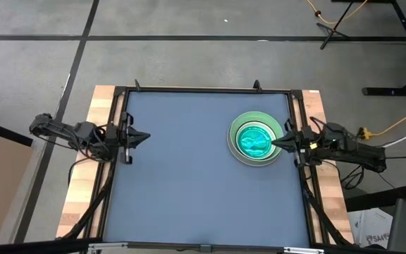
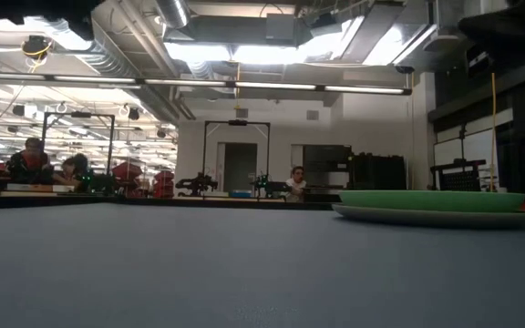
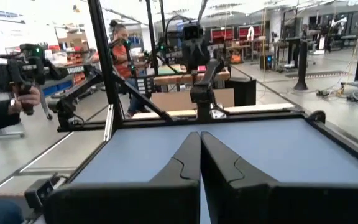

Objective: Stack plastic plates
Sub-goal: Return to Home Position

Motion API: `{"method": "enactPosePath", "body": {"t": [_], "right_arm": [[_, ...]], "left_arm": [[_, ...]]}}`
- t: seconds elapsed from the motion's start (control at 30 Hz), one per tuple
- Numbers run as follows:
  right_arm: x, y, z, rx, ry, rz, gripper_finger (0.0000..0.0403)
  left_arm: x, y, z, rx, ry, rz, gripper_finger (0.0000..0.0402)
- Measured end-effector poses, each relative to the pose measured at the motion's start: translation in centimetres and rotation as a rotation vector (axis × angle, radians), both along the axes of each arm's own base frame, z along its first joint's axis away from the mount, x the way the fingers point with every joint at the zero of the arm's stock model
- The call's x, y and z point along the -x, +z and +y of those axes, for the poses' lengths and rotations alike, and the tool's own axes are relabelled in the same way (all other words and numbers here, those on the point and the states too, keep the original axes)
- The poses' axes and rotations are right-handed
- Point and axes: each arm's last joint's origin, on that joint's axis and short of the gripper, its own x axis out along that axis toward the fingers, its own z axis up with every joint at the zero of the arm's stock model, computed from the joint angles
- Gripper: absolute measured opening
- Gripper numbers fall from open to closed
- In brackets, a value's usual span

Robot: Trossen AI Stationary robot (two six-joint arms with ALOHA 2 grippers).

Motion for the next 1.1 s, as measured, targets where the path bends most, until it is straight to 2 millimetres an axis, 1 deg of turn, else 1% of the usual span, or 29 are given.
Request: {"method": "enactPosePath", "body": {"t": [0.33,0.53,0.77,1.1], "right_arm": [[-1.4,-2.7,-0.1,0.005,0.004,-0.046,0.0001],[-1.9,-4.3,-0.2,-0.031,0.006,-0.001,0.0001],[-2.2,-6.0,-0.2,-0.047,0.005,0.052,0.0001],[-2.2,-6.0,-0.1,-0.043,0.038,0.044,0.0001]], "left_arm": [[-0.4,-1.4,0.8,0.015,0.023,-0.006,0.0],[-0.6,-1.8,1.3,0.025,0.031,0.0,0.0],[-0.9,-3.9,1.7,0.089,0.029,0.052,0.0],[-1.1,-6.0,1.9,0.114,0.046,0.107,0.0]]}}
